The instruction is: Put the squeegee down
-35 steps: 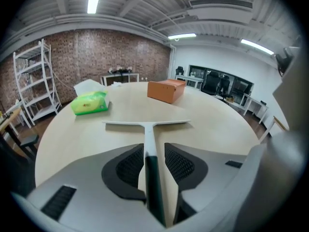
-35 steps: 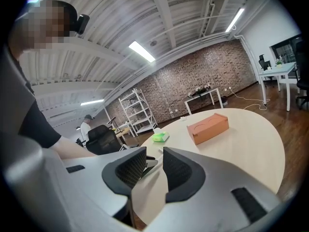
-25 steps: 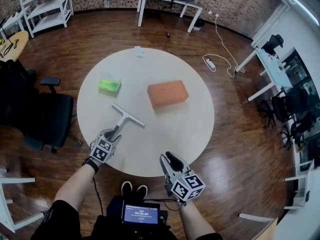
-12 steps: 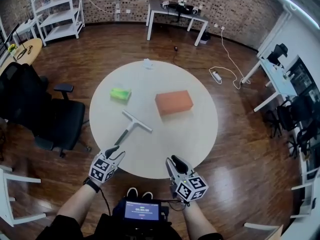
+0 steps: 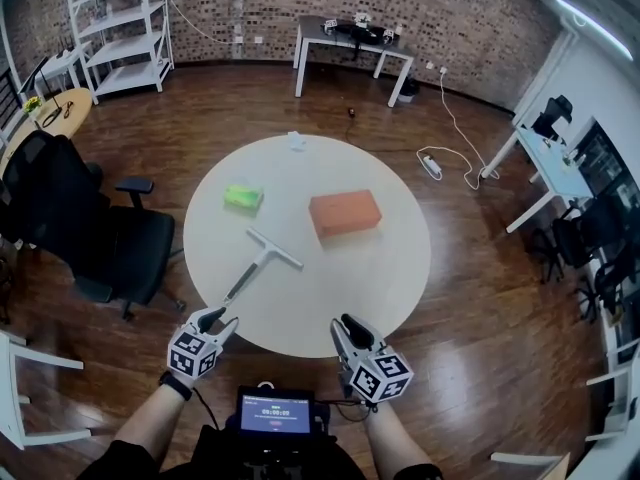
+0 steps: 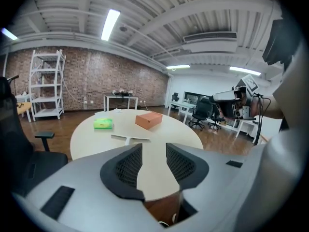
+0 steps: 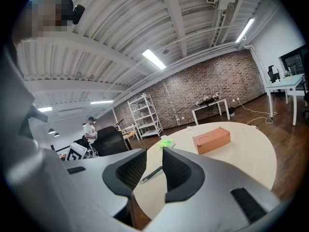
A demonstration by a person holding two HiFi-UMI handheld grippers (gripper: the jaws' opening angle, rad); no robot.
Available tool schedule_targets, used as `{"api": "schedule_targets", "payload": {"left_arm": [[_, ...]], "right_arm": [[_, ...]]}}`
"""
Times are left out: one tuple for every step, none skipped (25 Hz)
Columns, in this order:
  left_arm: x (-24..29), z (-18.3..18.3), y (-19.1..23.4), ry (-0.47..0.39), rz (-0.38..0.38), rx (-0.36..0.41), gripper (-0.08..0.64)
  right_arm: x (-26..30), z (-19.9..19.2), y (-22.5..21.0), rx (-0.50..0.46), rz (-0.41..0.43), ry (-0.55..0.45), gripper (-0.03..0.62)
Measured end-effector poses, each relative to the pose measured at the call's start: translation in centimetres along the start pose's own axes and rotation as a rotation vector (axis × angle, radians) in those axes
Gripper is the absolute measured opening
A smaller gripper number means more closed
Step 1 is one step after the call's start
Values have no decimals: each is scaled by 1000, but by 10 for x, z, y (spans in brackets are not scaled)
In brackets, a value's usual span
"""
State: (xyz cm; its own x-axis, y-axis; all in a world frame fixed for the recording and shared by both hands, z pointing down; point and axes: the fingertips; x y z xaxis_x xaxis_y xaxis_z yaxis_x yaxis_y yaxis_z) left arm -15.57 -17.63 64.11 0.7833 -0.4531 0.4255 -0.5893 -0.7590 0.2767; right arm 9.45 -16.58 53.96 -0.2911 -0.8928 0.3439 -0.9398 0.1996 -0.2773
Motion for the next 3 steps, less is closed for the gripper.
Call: {"api": "schedule_targets", "payload": {"left_arm": [[-3, -1, -1, -9, 3, -15, 161], [-6, -2, -2, -19, 6, -29, 162], [-9, -2, -3, -29, 10, -43, 162]], "right_arm": [[-1, 0, 0, -1, 3, -2, 121], [-2, 0, 0, -1, 5, -4, 121], [-2, 0, 0, -1, 8, -6, 121]]}}
Point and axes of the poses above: the fingertips, and each gripper's own axes: x forward along the fingers, y to its left, z out of its top, and after that the axes turned 15 degrees about -z, right-handed
